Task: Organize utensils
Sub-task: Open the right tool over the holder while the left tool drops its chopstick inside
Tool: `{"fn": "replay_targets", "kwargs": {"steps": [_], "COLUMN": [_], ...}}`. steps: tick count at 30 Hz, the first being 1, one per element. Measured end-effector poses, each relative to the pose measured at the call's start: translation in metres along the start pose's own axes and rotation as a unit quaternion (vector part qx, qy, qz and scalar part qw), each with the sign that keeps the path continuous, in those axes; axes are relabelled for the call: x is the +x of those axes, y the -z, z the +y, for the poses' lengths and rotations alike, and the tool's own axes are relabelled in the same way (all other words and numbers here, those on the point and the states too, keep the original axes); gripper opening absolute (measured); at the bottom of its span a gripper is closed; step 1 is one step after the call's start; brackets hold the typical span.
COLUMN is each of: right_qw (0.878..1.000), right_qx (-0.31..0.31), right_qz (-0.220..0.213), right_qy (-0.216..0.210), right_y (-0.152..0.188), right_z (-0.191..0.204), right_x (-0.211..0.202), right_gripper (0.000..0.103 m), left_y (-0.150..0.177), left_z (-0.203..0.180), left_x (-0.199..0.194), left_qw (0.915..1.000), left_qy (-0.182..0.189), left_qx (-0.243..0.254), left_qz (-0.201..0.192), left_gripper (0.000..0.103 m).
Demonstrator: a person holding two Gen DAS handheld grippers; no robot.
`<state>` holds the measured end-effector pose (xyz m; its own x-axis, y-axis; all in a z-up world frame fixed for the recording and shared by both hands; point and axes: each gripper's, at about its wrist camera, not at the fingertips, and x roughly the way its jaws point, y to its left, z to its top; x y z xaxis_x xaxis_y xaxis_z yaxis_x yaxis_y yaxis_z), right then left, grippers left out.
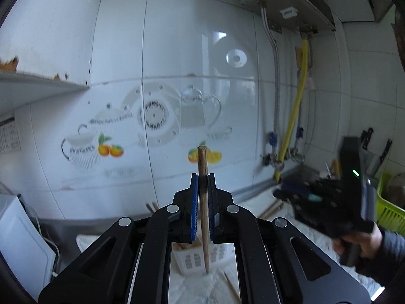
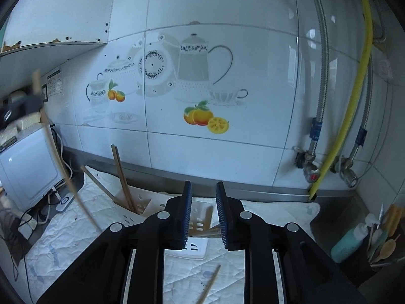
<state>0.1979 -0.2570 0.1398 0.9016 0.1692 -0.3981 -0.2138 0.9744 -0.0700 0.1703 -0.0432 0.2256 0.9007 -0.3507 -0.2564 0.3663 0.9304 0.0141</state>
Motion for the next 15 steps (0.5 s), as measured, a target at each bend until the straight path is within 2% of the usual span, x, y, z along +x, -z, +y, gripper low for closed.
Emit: {"fn": "replay_targets", "kwargs": {"steps": [7,11,13,15], "right_qw": [1.0,1.0,1.0,1.0], "right_qx": [-0.011,0.001,0.009,0.019], "right_qz": [-0.012,-0.001,0.006,0.013], "right_qy": [0.004,-0.005,-0.011,-0.018], "right_y": [0.026,0.053,0.066,0.077], "right_z": [-0.005,-0.008,-0.008,-0.008], "right_x": [-0.037,-0.045,-0.046,-0.046], "right_gripper": [0.024,0.024,0.024,0.024], "left_y": [-0.023,-0.019,-0.014,-0.006], "left_z": [0.011,0.025,0.029,0.034], "left_x": [0.034,0.059,0.072,0.083], "left_qw": [0.9987,0.9979,0.9972,0.9967], "left_qy": [-0.042,-0.043,-0.053,-0.048], "left_qx": [-0.007,-0.041,-0.05,-0.065], "left_qz": [-0.029,-0.027,-0.018,-0.009], "left_gripper": [0.005,0.005,0.005,0.005]}}
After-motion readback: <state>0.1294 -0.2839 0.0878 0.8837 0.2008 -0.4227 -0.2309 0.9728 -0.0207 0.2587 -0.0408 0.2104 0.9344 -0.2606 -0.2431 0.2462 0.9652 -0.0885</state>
